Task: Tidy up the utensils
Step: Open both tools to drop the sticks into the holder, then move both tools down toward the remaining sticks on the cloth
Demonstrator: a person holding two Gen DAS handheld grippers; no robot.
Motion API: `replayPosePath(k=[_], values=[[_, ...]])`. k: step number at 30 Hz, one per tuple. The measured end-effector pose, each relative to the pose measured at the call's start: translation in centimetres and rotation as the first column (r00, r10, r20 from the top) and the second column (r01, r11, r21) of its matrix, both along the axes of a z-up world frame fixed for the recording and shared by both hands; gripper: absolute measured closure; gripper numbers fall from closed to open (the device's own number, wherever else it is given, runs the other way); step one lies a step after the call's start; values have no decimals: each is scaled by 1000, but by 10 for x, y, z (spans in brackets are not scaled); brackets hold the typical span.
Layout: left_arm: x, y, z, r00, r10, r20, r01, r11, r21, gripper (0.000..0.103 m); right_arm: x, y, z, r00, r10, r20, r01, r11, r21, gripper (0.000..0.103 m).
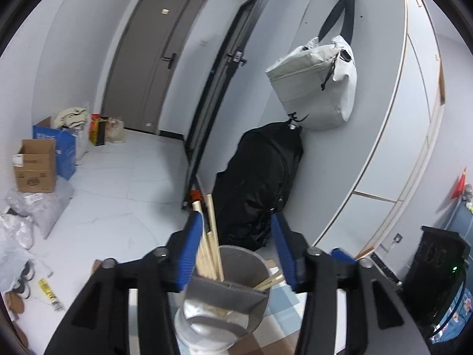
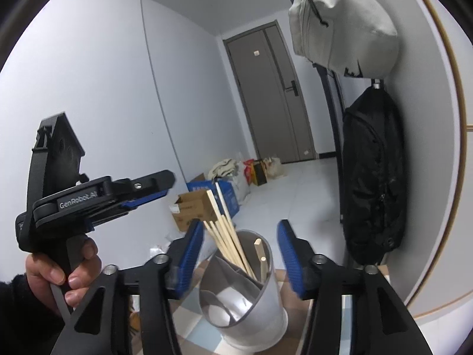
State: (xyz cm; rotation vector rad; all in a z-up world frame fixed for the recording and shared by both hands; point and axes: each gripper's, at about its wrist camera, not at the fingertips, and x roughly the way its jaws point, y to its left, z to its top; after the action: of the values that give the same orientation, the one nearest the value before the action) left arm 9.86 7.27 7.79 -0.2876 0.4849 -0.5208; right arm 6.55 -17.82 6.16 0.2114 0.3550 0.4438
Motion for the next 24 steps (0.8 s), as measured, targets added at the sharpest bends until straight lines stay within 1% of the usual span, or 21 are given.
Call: replayPosePath(k=[1, 2, 3, 4, 5, 6, 7, 8, 10, 12, 13, 14, 15, 16, 17, 19, 21, 22, 23, 24], values=[[-4, 3, 1, 1000, 19, 0, -19, 1000, 8, 58, -6, -3, 2, 1000, -1, 9, 1, 1000, 4, 39], [-9, 6, 2, 999, 43, -1, -43, 999, 20, 55, -11, -6, 4, 1000, -4, 16, 4, 1000, 6, 34], [-13, 9, 2, 998, 67, -6, -66, 997, 35, 48, -16, -8, 6, 1000, -7, 22, 7, 1000, 7, 31], [-18, 13, 2, 995, 99, -18, -98, 994, 52, 44, -18, -10, 6, 1000, -10, 25, 10, 1000, 5, 26], [-21, 16, 1, 991, 128, -27, -126, 990, 63, 36, -22, -12, 6, 1000, -8, 24, 8, 1000, -1, 24], [-23, 19, -1, 987, 155, -43, -152, 985, 78, 34, -25, -13, 6, 1000, -5, 20, 6, 1000, -5, 24], [-24, 22, -3, 982, 176, -71, -170, 981, 93, 34, -28, -14, 5, 1000, -4, 10, 4, 1000, -8, 23], [-25, 26, -9, 976, 185, -110, -175, 980, 99, 34, -30, -14, 4, 1000, -1, 1, 1, 1000, -12, 18], [-27, 33, -23, 952, 241, -188, -216, 966, 142, 34, -37, -14, 0, 1000, 9, -18, -9, 1000, -21, 16], [-29, 40, -39, 929, 275, -247, -240, 957, 164, 34, -43, -15, -3, 999, 24, -36, -25, 999, -20, 11], [-30, 44, -51, 907, 304, -292, -261, 949, 179, 34, -45, -15, -6, 998, 32, -52, -33, 999, -18, 5], [-31, 46, -60, 893, 309, -328, -262, 948, 180, 34, -46, -15, -9, 997, 42, -69, -43, 999, -13, 2], [-31, 48, -71, 872, 321, -369, -266, 945, 192, 34, -47, -15, -12, 994, 56, -94, -58, 998, -9, 1], [-31, 50, -83, 843, 347, -412, -281, 935, 215, 34, -48, -14, -14, 991, 69, -117, -70, 998, -4, 1], [-31, 52, -98, 806, 369, -462, -293, 928, 230, 34, -47, -13, -19, 985, 85, -151, -86, 996, 4, 1], [-32, 52, -128, 733, 388, -558, -285, 921, 266, 34, -43, -13, -29, 970, 104, -220, -101, 995, 23, 1], [-35, 49, -148, 689, 389, -611, -270, 921, 282, 34, -41, -13, -39, 954, 118, -275, -111, 993, 40, 1], [-37, 49, -154, 673, 404, -620, -273, 914, 300, 34, -40, -13, -45, 944, 118, -307, -110, 993, 44, 1], [-38, 46, -162, 649, 427, -630, -274, 903, 330, 34, -39, -13, -51, 933, 117, -342, -108, 993, 45, 1], [-37, 44, -168, 631, 429, -646, -261, 902, 344, 34, -38, -13, -56, 922, 117, -369, -106, 993, 50, 1]])
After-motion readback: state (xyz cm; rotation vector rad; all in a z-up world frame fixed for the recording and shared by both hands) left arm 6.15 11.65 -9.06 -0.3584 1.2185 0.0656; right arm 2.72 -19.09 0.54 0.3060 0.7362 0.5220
